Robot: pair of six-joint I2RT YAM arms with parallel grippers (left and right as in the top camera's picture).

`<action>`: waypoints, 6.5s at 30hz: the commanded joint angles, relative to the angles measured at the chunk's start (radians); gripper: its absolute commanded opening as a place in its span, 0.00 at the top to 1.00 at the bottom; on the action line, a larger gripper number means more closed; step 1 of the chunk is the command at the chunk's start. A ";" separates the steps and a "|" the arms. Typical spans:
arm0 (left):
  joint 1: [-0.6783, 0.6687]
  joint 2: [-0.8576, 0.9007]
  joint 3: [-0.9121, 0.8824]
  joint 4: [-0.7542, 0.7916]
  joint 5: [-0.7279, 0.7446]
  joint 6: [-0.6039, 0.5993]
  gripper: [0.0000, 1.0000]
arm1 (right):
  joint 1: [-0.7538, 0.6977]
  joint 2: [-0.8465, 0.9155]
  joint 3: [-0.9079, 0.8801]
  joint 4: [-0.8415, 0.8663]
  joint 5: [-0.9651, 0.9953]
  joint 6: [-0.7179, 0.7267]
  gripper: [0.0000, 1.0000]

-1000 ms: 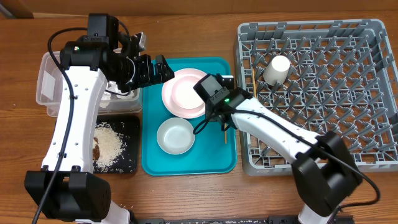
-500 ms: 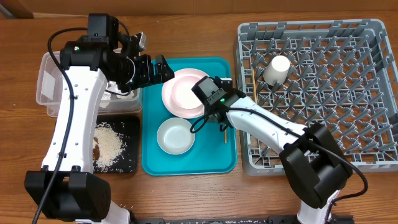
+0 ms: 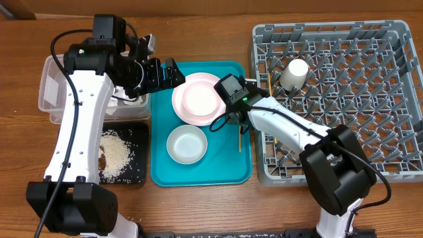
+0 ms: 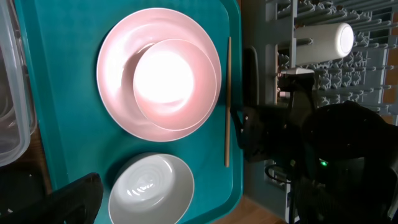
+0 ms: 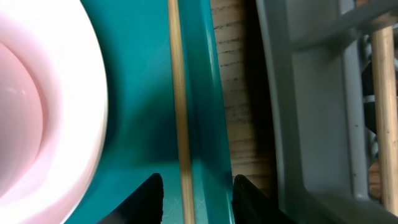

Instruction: Sort waste into correct bins and load items into the dishwasher

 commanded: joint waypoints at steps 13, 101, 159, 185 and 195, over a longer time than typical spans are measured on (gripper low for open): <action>-0.002 0.005 0.007 0.003 -0.005 -0.010 0.00 | 0.005 0.036 0.012 0.027 -0.034 -0.059 0.61; -0.001 0.005 0.007 0.003 -0.006 -0.010 0.00 | -0.182 -0.293 0.058 -0.177 -0.048 -0.401 0.96; 0.023 0.005 0.010 0.036 -0.047 -0.014 0.00 | 0.152 -0.124 0.057 0.035 -0.483 -0.282 0.73; 0.384 0.005 0.046 -0.027 -0.058 -0.118 0.00 | 0.333 -0.071 -0.008 0.219 -0.483 -0.283 0.58; 0.384 0.005 0.046 -0.027 -0.058 -0.118 0.00 | 0.370 -0.007 -0.008 0.251 -0.483 -0.286 0.59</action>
